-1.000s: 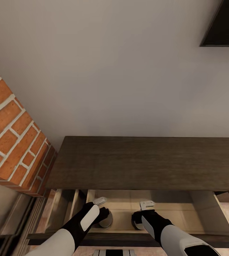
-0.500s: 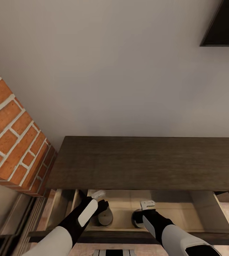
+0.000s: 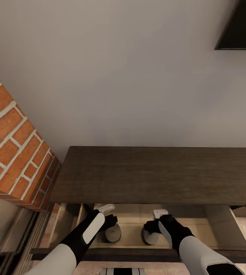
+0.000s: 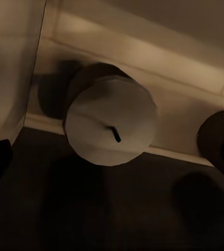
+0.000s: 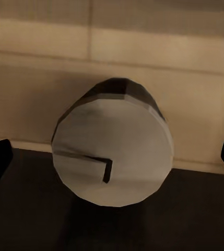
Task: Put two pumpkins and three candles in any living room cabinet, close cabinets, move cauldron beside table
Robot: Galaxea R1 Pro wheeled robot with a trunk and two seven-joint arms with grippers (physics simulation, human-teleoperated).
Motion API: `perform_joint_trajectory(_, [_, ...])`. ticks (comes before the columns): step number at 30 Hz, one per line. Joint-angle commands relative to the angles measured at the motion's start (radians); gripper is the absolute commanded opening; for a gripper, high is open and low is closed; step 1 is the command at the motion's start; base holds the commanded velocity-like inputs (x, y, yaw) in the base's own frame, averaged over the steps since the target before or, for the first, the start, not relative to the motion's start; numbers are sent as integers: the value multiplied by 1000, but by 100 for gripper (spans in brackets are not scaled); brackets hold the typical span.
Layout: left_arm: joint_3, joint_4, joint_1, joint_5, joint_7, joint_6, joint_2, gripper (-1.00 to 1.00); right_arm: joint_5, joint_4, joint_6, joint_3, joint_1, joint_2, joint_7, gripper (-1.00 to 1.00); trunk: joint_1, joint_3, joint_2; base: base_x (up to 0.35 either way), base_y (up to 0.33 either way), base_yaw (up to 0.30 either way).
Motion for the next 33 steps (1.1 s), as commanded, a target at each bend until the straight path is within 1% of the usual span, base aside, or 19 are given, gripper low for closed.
perform_joint_trajectory(1, [1,-36,1,-8,0,3,4,100,-1,-8,2,0,0,-6,14,100,0,0,0,0,0,0])
perform_joint_trajectory(2, [1,-40,1,-7,0,4,5,100,-1,-11,3,0,0,-9,20,100,0,0,0,0,0,0])
perform_joint_trajectory(3, [1,-49,3,-6,0,7,8,100,-1,-21,16,0,0,-20,36,100,0,0,0,0,0,0])
perform_joint_trajectory(7, [0,-54,4,0,0,9,10,100,-1,-59,75,-1,4,-31,58,100,0,0,0,0,0,0])
perform_joint_trajectory(8, [0,-55,4,13,0,10,10,100,-2,-105,102,-1,10,-50,102,100,0,0,0,0,0,0])
perform_joint_trajectory(10, [0,-55,4,15,0,14,10,100,-2,-111,121,-1,10,-54,111,100,0,0,0,0,0,0])
perform_joint_trajectory(11, [0,-55,4,15,0,33,10,100,-2,-115,131,-2,11,-56,114,100,0,0,0,0,0,0])
perform_joint_trajectory(13, [0,-58,4,16,-2,87,10,100,-2,-117,138,-2,11,-58,125,100,0,0,0,0,0,0])
perform_joint_trajectory(16, [0,-59,4,21,-4,116,10,100,-1,-117,141,-2,11,-59,151,100,0,0,0,0,0,0])
perform_joint_trajectory(19, [0,-58,4,25,-4,123,10,100,0,-116,142,-2,11,-59,161,100,0,0,0,0,0,0])
perform_joint_trajectory(29, [0,-50,4,25,-6,124,7,100,-5,-108,143,-2,11,-58,163,100,0,0,0,0,0,0])
perform_joint_trajectory(33, [0,-47,5,25,-19,123,6,100,-5,-102,142,-2,12,-57,163,100,0,0,0,0,0,0])
